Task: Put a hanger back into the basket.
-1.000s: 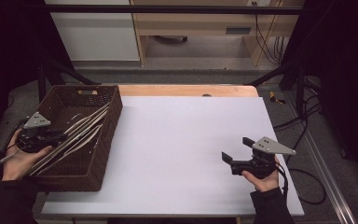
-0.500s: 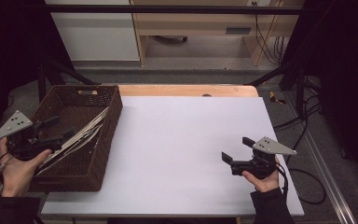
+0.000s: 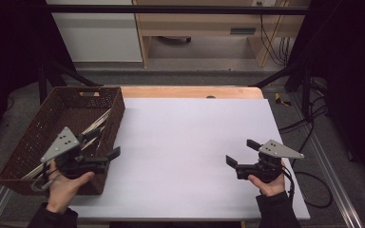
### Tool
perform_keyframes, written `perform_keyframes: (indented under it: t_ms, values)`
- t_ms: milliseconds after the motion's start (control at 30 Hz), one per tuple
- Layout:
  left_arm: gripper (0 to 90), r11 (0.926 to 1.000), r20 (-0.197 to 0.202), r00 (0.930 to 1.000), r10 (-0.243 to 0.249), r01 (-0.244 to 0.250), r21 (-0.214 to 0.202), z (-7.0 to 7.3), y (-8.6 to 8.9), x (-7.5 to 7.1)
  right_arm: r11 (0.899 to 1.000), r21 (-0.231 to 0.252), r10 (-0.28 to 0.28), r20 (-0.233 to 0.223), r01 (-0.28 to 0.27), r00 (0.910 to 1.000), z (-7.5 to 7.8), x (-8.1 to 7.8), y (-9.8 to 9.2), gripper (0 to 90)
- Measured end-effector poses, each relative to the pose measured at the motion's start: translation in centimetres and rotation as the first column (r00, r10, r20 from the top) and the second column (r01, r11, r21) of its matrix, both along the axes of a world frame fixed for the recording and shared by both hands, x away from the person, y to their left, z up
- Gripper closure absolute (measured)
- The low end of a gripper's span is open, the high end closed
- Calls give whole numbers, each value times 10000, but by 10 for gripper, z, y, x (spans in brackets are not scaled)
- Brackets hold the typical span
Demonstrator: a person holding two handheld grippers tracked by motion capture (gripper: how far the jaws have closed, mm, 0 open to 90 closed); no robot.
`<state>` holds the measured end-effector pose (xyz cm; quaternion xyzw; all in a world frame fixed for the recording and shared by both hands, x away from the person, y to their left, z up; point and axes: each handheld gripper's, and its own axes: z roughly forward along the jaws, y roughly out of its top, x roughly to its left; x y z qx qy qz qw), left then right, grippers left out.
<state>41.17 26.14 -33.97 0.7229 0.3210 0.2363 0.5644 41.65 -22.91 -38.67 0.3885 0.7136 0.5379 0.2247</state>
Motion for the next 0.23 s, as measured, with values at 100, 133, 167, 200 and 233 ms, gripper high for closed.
perform_keyframes:
  t_ms: [100,133,167,200,233]
  values:
    - [74,9999,-234,9997,-99,99,31,-13,-14,3,10000,0,32,-17,-32,10000,-1,0,-2,37]
    - [74,9999,-329,9994,-107,110,81,-15,-16,3,10000,61,-13,-34,13,10000,-1,0,-2,37]
    - [74,9998,-369,9992,-150,155,142,-20,-19,3,10000,39,8,-41,-7,10000,-1,-1,-3,37]
    - [76,9998,-409,9990,-152,158,153,-22,-21,3,10000,56,-14,-31,15,10000,-1,-1,-4,37]
    - [78,9996,-491,9986,-211,219,150,-25,-23,3,10000,76,-19,-24,19,10000,-1,-1,-4,37]
